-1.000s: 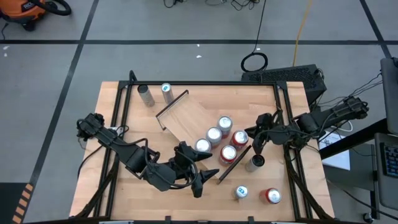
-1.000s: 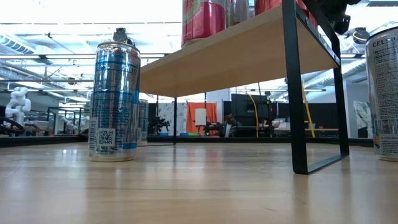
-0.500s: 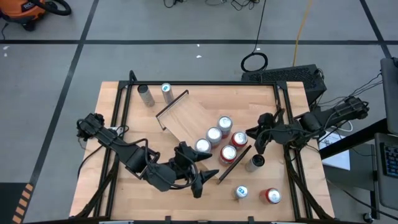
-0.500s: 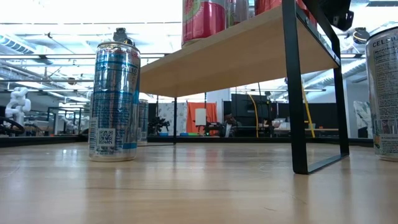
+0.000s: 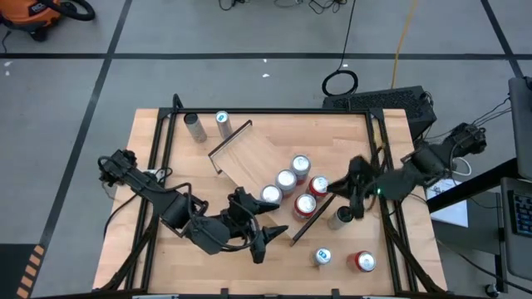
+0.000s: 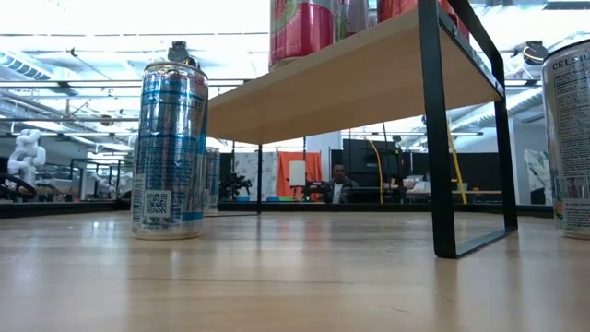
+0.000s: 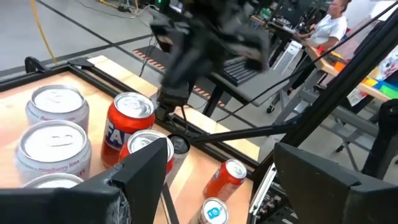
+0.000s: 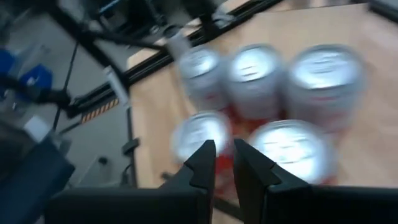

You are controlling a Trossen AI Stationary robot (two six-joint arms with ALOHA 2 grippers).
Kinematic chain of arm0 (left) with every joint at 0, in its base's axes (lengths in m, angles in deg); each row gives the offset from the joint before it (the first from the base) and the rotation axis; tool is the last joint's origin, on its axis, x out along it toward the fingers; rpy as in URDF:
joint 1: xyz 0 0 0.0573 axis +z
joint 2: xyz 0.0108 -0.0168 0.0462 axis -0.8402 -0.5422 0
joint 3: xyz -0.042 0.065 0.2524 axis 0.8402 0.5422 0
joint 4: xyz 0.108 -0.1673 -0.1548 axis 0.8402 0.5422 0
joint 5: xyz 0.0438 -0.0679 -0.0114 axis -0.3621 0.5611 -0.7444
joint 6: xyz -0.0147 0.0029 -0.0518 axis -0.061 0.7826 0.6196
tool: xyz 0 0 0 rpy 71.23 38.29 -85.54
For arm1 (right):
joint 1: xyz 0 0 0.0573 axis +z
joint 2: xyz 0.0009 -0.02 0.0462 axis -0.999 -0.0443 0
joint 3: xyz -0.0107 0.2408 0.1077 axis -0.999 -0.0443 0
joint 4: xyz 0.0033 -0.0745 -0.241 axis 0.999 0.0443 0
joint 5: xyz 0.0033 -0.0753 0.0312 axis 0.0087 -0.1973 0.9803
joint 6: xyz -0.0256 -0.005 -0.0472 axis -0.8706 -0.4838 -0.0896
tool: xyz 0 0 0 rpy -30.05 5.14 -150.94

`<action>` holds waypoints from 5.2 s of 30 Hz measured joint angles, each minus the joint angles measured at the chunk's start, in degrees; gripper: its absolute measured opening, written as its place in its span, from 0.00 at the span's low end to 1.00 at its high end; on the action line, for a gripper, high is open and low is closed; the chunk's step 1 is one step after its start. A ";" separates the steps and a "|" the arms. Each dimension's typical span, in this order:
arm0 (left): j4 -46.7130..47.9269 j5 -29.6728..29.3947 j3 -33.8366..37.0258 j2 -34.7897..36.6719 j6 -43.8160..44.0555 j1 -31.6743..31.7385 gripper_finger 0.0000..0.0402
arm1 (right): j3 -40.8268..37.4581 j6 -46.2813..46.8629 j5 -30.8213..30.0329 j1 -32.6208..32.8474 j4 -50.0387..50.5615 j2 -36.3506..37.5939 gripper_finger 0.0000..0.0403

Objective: Place canned beverage on shelf
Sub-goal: Adjust the red soda can on the shelf, then put the red soda can on the shelf aligned with the other red soda can

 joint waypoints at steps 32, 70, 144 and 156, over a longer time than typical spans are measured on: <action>12.38 -0.61 0.00 3.70 0.02 -0.20 0.73 | 7.22 3.80 -6.88 6.67 -2.19 -25.30 0.00; 29.64 -2.53 0.06 5.60 15.09 -2.14 0.73 | 7.22 14.52 -12.06 9.23 -4.15 -21.66 0.00; 30.04 -3.13 0.06 6.46 15.05 -2.51 0.73 | 26.94 9.89 22.50 19.08 36.00 -23.98 0.08; 29.39 -3.11 0.06 6.46 15.14 -2.49 0.73 | 11.18 12.06 24.04 27.73 21.22 -24.05 0.52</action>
